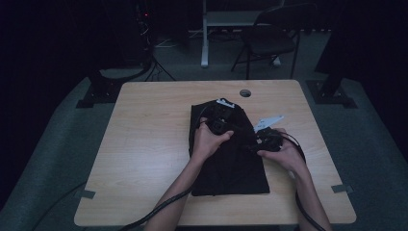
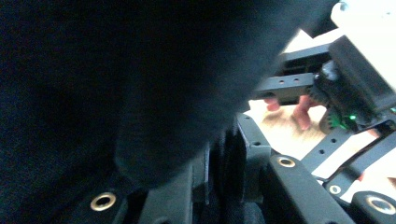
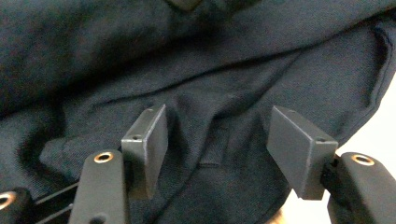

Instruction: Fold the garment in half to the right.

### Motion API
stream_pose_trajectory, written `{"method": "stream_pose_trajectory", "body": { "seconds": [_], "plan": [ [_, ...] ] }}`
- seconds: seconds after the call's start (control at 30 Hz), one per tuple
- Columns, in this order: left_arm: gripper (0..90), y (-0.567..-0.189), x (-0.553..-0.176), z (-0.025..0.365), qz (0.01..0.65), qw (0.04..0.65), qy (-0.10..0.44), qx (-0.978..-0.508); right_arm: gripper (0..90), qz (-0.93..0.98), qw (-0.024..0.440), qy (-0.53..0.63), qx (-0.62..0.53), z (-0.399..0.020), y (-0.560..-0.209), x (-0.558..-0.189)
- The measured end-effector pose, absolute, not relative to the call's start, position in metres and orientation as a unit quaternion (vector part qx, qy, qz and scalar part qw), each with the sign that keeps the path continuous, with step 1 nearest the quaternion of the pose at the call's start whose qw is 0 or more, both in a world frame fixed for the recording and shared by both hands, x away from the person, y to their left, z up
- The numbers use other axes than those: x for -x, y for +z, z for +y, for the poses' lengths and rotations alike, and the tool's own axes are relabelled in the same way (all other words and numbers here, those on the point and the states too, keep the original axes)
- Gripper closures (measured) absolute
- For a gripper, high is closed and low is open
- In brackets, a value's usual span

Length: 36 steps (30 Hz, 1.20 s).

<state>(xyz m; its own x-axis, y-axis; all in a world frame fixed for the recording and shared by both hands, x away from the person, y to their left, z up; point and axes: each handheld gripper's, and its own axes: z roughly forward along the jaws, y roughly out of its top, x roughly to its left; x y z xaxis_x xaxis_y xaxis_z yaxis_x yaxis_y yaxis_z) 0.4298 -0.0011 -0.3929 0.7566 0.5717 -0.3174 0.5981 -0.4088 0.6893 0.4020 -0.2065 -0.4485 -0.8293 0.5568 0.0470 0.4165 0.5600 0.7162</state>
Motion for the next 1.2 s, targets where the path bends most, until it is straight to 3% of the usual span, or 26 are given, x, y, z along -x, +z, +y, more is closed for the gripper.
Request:
{"method": "stream_pose_trajectory", "body": {
  "seconds": [0.5,1.2],
  "plan": [
    [79.0,-0.411,-0.442,-0.020,0.362,0.374,-0.016,-0.854,37.1,0.876,0.094,0.384,-0.276,-0.207,-0.450,-0.401],
    [76.5,-0.428,-0.451,-0.023,0.369,0.371,-0.036,-0.852,31.7,0.874,0.088,0.389,-0.277,-0.206,-0.451,-0.400]
  ]
}}
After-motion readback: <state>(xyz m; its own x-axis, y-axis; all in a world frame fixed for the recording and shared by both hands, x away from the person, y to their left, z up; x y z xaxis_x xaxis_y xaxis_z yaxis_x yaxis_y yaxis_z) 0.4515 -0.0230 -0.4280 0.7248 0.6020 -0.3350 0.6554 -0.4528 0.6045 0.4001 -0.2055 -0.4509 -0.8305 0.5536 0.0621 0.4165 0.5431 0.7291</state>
